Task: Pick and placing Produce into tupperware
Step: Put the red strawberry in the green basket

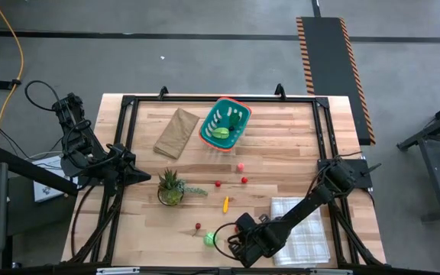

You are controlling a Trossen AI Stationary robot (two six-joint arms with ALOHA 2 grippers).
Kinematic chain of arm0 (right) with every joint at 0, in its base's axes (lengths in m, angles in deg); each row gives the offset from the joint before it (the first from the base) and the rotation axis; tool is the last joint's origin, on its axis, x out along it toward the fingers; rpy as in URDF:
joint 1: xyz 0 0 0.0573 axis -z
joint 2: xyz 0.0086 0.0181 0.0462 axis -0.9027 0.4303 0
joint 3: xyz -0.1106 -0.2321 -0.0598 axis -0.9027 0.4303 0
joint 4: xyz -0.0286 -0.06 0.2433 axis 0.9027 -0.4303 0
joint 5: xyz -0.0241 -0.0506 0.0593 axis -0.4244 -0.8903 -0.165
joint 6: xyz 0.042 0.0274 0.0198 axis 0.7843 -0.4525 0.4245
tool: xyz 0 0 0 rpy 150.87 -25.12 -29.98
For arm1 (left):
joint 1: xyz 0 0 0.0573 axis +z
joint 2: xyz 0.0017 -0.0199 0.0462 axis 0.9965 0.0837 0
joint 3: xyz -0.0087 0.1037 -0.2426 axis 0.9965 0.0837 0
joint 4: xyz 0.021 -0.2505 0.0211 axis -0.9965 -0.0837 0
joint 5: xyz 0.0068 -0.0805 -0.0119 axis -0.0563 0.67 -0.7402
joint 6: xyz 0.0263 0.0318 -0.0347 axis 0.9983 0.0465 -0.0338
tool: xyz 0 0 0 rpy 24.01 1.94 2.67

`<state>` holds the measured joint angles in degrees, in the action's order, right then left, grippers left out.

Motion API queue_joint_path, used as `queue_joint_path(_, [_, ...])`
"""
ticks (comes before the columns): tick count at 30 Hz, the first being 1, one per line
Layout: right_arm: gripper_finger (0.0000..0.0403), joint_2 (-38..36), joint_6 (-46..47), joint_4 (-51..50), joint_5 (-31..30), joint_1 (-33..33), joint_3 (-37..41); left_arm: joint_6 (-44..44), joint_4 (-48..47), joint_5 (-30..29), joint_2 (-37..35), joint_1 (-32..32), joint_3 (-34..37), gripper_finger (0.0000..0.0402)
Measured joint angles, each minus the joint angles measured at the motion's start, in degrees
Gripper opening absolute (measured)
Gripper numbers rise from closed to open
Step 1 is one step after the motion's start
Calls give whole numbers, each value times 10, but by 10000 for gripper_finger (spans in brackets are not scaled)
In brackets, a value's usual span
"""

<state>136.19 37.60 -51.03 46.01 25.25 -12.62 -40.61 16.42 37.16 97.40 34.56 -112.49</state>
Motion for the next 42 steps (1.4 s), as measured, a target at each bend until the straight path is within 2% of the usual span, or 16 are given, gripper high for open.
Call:
queue_joint_path(8, [3,0,0,0,0,0,0,0,0,0,0,0,0,1])
queue_joint_path(23, [1,-7,0,2,9,-1,0,0,0,0,0,0,0,1])
queue_joint_path(31, [0,-68,0,-10,6,-1,0,0,0,0,0,0,0,1])
queue_joint_path(35, [0,-108,-13,-12,-19,1,0,0,0,0,0,0,0,1])
queue_joint_path(42, [0,-174,-97,-15,-70,22,0,0,0,0,0,0,0,1])
